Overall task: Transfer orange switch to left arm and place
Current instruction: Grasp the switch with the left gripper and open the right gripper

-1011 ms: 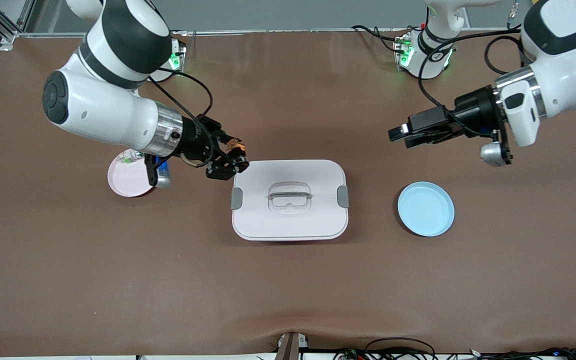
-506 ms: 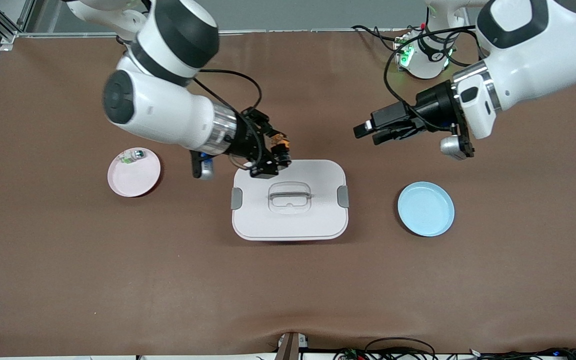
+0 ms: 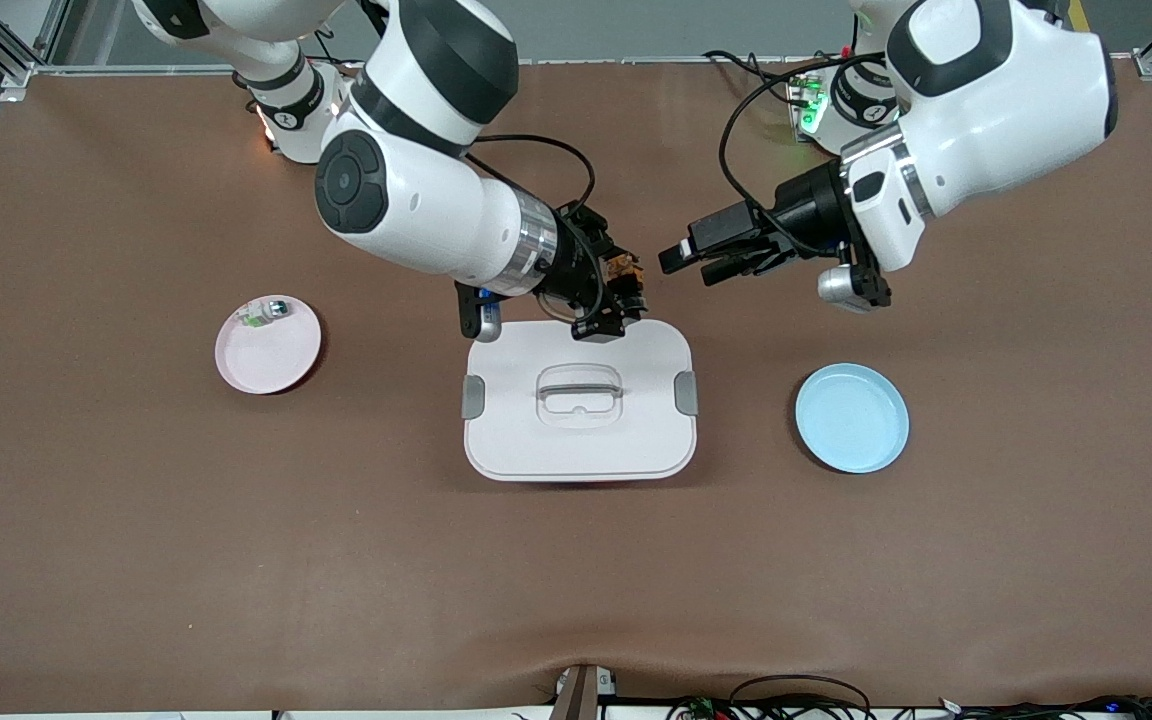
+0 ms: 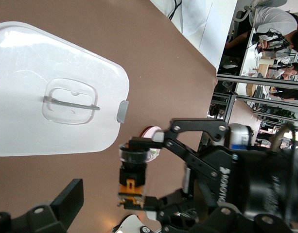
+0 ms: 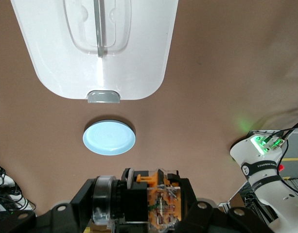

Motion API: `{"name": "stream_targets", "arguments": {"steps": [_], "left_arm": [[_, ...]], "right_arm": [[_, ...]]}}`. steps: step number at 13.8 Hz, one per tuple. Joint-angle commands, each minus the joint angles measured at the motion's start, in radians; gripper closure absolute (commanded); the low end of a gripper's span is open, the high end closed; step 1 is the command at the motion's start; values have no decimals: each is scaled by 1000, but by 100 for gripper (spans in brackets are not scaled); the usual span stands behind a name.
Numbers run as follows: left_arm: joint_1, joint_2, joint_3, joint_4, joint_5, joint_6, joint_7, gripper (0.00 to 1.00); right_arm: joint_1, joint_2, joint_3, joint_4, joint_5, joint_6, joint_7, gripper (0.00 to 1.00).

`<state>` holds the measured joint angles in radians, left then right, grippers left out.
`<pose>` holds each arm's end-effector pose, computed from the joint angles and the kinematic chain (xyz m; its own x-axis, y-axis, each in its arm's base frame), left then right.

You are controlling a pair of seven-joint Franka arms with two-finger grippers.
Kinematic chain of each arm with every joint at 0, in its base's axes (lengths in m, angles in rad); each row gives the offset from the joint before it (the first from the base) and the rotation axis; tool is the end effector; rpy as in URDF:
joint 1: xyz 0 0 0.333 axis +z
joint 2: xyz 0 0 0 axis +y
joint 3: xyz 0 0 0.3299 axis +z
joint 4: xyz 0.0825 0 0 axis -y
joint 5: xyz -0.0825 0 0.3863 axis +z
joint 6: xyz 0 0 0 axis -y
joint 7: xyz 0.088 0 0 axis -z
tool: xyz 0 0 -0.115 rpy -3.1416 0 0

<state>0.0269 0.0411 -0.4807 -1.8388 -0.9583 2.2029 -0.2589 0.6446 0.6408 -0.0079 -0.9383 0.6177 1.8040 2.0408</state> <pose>0.5385 -0.2948 0.5592 0.9690 0.2087 -0.1320 0.2310 -0.5766 0.7837 0.5797 0.4974 0.5516 0.0407 -0.8028 -0.5949 -0.9874 -0.1236 0.0992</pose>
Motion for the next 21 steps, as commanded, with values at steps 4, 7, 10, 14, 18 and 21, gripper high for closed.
{"name": "stream_targets", "arguments": {"steps": [4, 7, 10, 14, 18, 21], "left_arm": [[10, 19, -12, -30, -20, 9, 106, 0], [2, 20, -12, -28, -19, 9, 128, 0], [-1, 20, -13, -28, -10, 9, 133, 0], [-5, 20, -24, -27, 3, 9, 159, 0], [-7, 36, -25, -27, 3, 11, 222, 0], [-15, 45, -25, -25, 3, 20, 224, 0]], "right_arm": [[10, 27, -6, 90, -4, -11, 53, 100], [12, 27, -6, 102, -3, -12, 55, 100], [13, 27, -6, 104, -4, 3, 55, 100], [24, 42, -11, 104, -4, 21, 55, 100], [27, 48, -12, 104, -4, 47, 65, 100], [27, 48, -11, 104, -4, 64, 65, 100]]}}
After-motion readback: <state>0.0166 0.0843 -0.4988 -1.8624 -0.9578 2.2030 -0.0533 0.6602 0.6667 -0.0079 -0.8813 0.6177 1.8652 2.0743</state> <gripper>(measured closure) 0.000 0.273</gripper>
